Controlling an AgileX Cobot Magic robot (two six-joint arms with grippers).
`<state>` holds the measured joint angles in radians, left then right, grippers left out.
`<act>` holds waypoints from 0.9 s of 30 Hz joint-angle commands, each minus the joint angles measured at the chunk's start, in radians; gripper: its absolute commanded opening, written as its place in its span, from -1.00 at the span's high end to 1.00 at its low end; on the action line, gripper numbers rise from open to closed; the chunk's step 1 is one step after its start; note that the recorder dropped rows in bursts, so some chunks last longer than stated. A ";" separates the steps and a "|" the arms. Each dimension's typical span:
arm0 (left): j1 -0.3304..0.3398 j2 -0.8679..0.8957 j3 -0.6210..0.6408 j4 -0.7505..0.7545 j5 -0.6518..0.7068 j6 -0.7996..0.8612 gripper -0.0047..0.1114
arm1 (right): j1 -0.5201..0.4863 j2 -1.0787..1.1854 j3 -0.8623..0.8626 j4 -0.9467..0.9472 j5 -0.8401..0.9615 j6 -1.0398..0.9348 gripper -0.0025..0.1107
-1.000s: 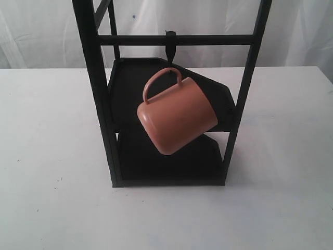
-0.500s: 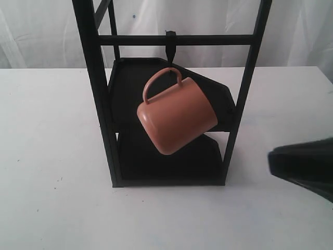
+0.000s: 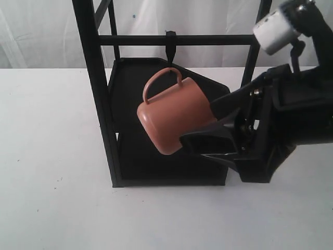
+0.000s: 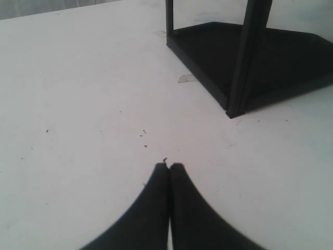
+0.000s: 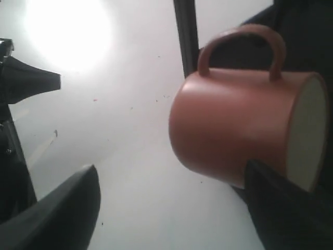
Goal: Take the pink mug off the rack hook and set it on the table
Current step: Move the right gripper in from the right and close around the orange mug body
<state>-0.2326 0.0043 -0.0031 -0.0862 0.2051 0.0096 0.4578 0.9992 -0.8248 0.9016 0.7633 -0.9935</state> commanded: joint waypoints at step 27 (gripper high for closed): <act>0.001 -0.004 0.003 -0.002 -0.003 -0.010 0.92 | 0.003 0.156 -0.006 0.181 -0.003 -0.372 -0.30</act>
<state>-0.2326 0.0043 -0.0031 -0.0862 0.2051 0.0096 0.4595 1.1472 -0.8268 1.0380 0.7320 -1.3168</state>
